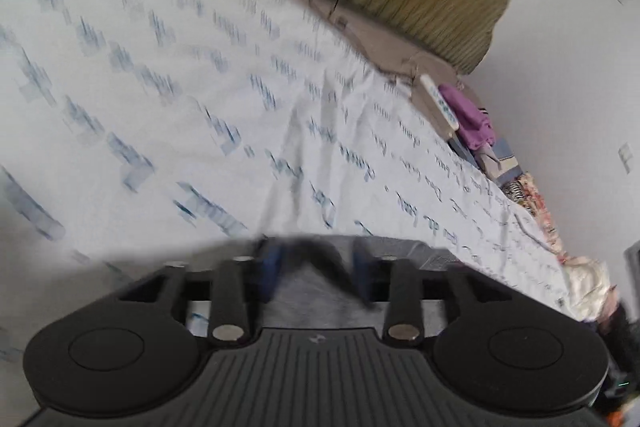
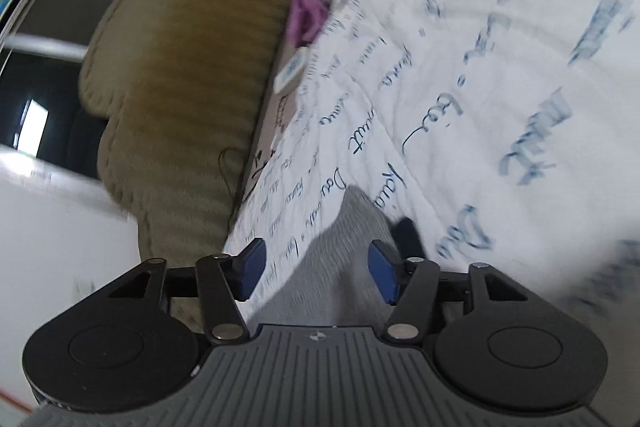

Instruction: Fold small clothes

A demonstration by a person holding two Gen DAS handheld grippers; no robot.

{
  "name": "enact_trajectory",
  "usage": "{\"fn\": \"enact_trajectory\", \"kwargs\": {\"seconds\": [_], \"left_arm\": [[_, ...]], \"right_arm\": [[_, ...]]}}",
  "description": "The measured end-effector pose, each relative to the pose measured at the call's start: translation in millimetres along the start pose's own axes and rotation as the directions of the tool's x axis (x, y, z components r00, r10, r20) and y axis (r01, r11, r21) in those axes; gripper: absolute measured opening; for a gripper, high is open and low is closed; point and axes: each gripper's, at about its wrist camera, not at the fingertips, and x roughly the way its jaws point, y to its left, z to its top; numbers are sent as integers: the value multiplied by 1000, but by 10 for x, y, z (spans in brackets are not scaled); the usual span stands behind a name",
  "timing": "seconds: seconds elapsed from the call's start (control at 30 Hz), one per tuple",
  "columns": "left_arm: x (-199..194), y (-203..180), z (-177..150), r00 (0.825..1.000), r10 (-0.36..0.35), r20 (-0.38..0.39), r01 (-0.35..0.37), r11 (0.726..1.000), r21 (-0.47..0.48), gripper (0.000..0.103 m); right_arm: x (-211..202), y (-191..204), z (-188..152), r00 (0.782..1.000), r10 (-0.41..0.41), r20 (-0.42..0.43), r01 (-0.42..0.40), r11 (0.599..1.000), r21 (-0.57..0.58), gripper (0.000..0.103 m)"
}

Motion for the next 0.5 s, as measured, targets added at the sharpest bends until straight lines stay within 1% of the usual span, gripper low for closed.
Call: {"fn": "enact_trajectory", "kwargs": {"seconds": [0.03,0.07,0.13,0.2,0.23,0.27,0.3,0.33,0.37,0.4,0.43,0.47,0.5], "left_arm": [[-70,-27,3,1000,-4,14,3,998,59,52],[-104,-57,9,1000,-14,8,13,995,96,52],[-94,-129,-2,999,-34,-27,37,992,117,52],[-23,-245,-64,997,-52,-57,60,989,138,52],[43,-317,-101,993,-76,-87,89,985,151,52],[137,-390,-133,986,-106,-131,126,980,154,52],[217,-445,-181,980,-116,-163,141,979,150,52],[322,-508,-205,978,-107,-180,134,980,150,52],[400,-556,-212,981,-87,-171,116,980,163,52],[465,-584,-192,989,-48,-138,72,982,174,52],[503,-582,-129,997,14,-79,-2,988,156,52],[495,-530,-47,999,35,-21,-33,994,100,52],[442,-451,17,999,19,32,-20,999,33,52]], "right_arm": [[-107,5,-43,1000,-18,-3,18,999,-34,62],[-198,5,-76,999,-35,-9,35,998,-55,62],[-369,-3,-158,999,-42,-12,41,997,-68,62],[-506,-9,-260,1000,-21,-4,21,998,-65,62],[-554,-7,-317,1000,-12,-5,11,998,-57,62],[-585,-5,-367,1000,-2,-6,2,999,-44,62],[-629,-17,-418,1000,9,-10,-9,1000,-30,62],[-656,-16,-475,1000,20,-16,-21,1000,-20,62],[-691,-15,-547,999,28,-21,-28,999,-17,62],[-720,-12,-608,999,30,-28,-31,999,-17,62],[-760,-16,-662,999,33,-37,-34,999,-18,62],[-794,-16,-702,998,38,-45,-39,999,-19,62],[-824,-26,-735,998,40,-50,-41,999,-18,62]]}}
